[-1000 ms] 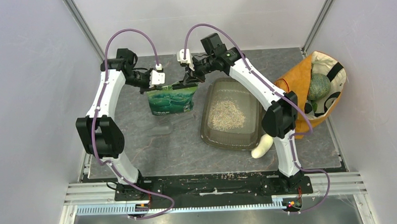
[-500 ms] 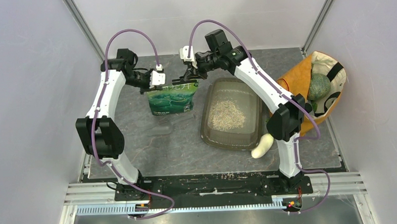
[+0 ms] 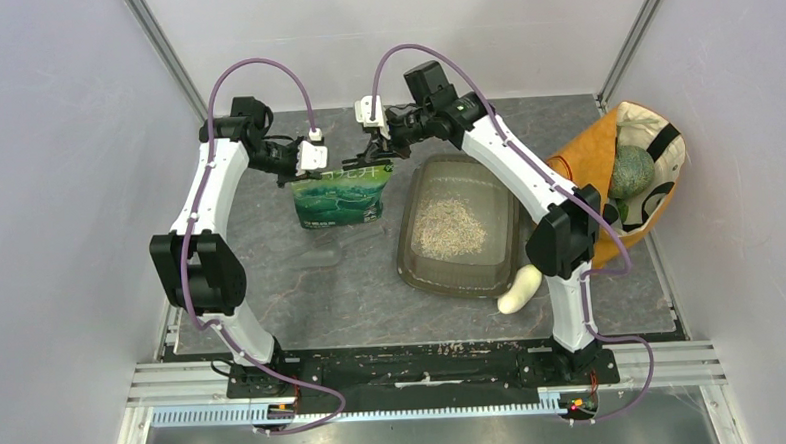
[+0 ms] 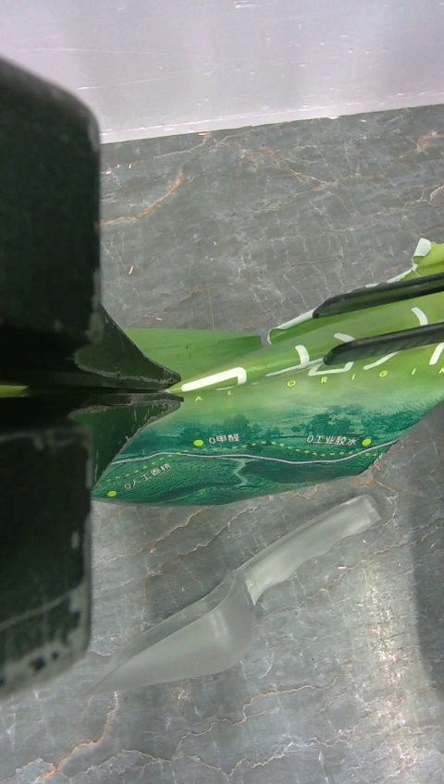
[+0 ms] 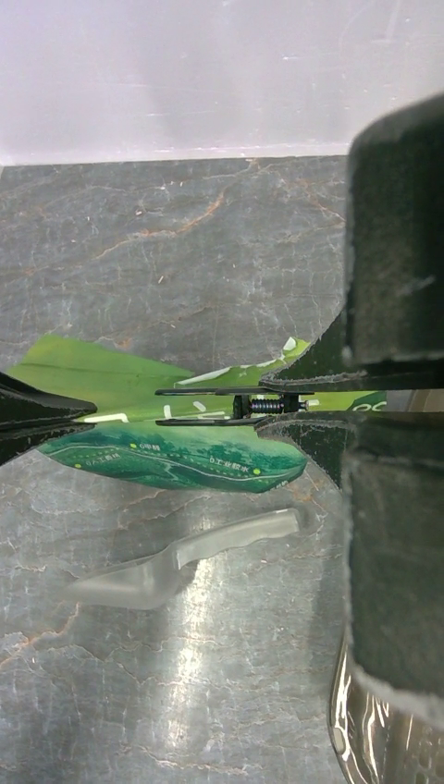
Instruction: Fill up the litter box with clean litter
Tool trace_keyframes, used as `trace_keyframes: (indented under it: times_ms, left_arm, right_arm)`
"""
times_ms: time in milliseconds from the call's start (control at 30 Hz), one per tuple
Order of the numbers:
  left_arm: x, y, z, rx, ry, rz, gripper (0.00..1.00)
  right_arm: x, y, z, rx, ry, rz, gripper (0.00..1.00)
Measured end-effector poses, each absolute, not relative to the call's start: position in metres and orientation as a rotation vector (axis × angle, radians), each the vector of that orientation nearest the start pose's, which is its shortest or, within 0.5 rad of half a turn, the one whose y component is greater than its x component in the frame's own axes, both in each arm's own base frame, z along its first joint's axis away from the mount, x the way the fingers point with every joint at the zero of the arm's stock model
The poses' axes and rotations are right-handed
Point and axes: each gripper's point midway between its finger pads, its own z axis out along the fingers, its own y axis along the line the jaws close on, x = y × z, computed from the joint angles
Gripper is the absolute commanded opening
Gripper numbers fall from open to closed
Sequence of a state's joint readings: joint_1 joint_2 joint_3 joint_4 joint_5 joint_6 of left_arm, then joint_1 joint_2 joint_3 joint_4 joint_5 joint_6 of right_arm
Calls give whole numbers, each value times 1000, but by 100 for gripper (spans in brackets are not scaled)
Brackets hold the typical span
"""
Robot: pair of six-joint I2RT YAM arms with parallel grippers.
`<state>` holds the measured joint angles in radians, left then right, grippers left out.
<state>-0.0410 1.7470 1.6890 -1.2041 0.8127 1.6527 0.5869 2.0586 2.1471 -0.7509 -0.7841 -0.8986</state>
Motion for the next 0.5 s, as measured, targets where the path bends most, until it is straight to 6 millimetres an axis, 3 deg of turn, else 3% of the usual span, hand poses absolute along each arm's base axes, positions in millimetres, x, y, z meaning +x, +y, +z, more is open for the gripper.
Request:
trace_keyframes:
  times_ms: [500]
  left_arm:
    - [382, -115, 206, 1846, 1409, -426, 2]
  right_arm:
    - [399, 382, 258, -1724, 1239, 649, 0]
